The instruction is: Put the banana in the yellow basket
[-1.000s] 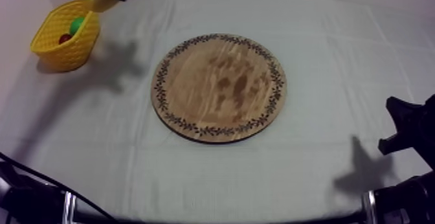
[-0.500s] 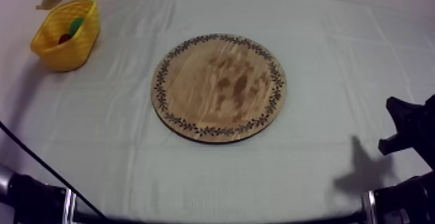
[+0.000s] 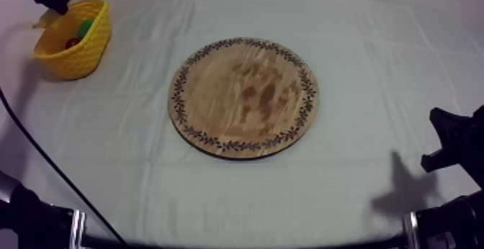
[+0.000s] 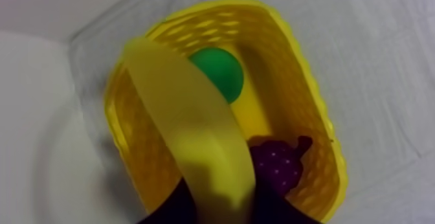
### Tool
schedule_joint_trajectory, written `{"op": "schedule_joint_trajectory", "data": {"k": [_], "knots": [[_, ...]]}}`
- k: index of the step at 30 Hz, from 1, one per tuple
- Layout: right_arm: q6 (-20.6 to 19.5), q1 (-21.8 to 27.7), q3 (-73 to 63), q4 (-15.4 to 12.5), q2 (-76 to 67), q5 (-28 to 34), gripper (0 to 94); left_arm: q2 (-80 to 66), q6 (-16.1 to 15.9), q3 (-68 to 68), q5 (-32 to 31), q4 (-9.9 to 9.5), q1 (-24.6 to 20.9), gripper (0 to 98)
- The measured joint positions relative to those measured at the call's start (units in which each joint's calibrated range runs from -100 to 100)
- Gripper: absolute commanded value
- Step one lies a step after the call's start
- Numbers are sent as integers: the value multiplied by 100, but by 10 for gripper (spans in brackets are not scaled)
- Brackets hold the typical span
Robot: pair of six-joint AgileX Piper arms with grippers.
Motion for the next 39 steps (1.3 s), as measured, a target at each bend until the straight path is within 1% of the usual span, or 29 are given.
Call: {"op": "schedule_joint_trajectory", "data": {"k": [6,7,11,16,19,22,32,36,39], "knots": [[0,0,0,0,0,6,2,158,-126,-57,7,99,-53,459],[0,0,0,0,0,6,2,144,-135,-39,8,99,-58,495],[0,0,0,0,0,6,2,23,-91,23,11,125,-59,565],[0,0,0,0,0,6,2,-349,22,205,6,71,-21,617],[8,0,0,0,0,6,2,-666,102,391,39,8,29,627],[18,0,0,0,0,6,2,-1032,178,560,132,-12,96,619],[0,0,0,0,0,6,2,-2660,560,1391,205,-3,507,556],[0,0,0,0,0,6,2,-3363,752,1737,110,20,672,511],[0,0,0,0,0,6,2,-3877,904,2092,-137,27,773,458]]}}
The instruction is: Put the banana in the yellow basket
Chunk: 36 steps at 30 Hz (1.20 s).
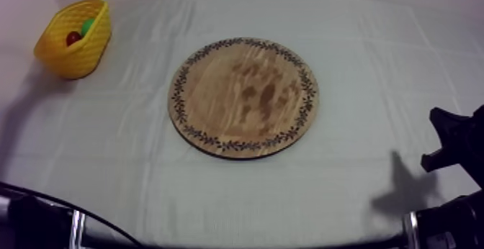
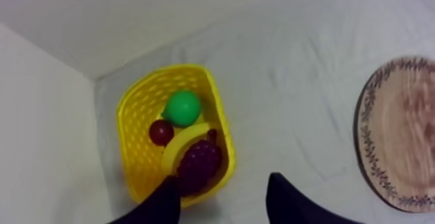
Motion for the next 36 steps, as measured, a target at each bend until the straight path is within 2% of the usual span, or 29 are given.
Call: {"op": "schedule_joint_trajectory", "data": {"k": [5,10,13,16,22,28,36], "knots": [[0,0,0,0,0,0,2,-992,319,714,-567,-18,110,366],[0,0,0,0,0,-9,2,-1805,585,1376,-925,-40,155,210],[0,4,0,0,0,1,2,-2438,773,2060,-1416,-48,222,101],[0,4,0,0,0,1,2,-2914,863,2617,-1763,-60,232,44],[0,0,0,0,0,1,2,-3790,935,3837,-2461,-27,232,8],[0,0,0,0,0,1,2,-4734,887,5164,-3327,108,210,2],[0,0,0,0,0,1,2,-5981,1022,6973,-4373,146,169,1]]}}
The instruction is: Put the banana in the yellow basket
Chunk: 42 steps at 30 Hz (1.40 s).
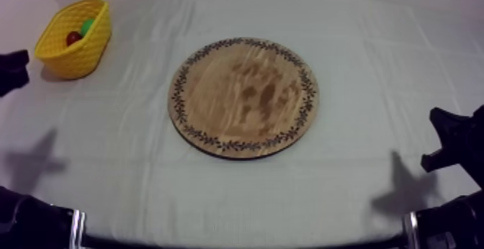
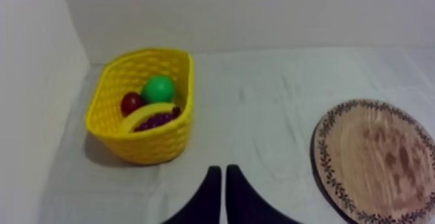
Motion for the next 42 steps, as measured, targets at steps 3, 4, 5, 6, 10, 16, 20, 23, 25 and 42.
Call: {"op": "schedule_joint_trajectory", "data": {"k": [3,4,5,6,10,16,20,23,25,42], "knots": [[0,0,0,0,0,0,2,-415,-10,640,-299,85,-24,0],[0,0,0,0,0,0,2,-514,-5,806,-363,111,-30,0],[0,0,0,0,0,0,2,-632,-4,1006,-444,141,-38,0],[0,0,0,0,0,0,2,-719,-1,1196,-498,155,-45,0],[0,0,0,0,0,0,2,-1116,-18,1816,-567,185,-41,0],[0,0,0,0,0,0,2,-1767,-18,2381,-583,187,-63,0],[0,0,0,0,0,0,2,-2064,14,2653,-575,228,-75,0],[0,0,0,0,0,0,2,-2239,14,2805,-506,228,-62,0],[0,0,0,0,0,0,2,-2356,14,2884,-461,228,-58,0],[0,0,0,0,0,0,2,-3049,287,3018,-582,116,-105,3]]}}
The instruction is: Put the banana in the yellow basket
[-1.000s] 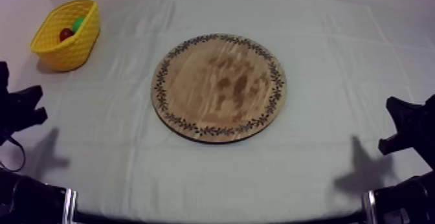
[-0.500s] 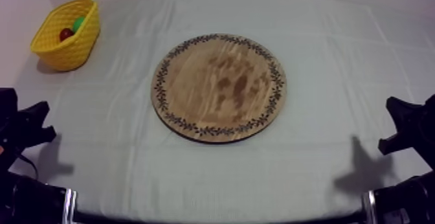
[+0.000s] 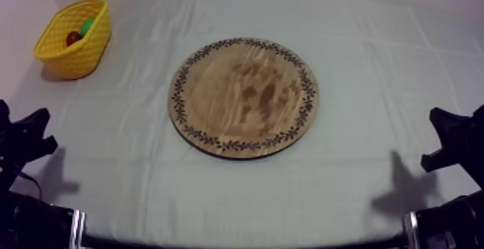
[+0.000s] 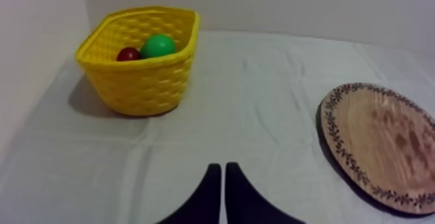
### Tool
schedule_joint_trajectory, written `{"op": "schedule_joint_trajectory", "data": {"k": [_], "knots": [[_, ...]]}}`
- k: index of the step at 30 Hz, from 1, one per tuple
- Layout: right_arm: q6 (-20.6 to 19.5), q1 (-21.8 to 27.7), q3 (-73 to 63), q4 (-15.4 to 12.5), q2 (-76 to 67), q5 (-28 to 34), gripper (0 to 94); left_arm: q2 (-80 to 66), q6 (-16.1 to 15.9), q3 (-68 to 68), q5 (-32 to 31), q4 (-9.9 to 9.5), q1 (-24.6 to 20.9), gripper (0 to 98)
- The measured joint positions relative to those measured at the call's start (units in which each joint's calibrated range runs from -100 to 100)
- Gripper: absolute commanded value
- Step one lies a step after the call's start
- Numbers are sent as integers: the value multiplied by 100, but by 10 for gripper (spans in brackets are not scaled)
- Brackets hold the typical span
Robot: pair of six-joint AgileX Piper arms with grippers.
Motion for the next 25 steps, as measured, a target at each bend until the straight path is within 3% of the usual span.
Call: {"op": "schedule_joint_trajectory", "data": {"k": [9,25], "knots": [[0,0,0,0,0,0,2,-19,642,151,-614,-85,-8,1],[0,0,0,0,0,0,2,-19,676,156,-635,-91,-12,1]]}}
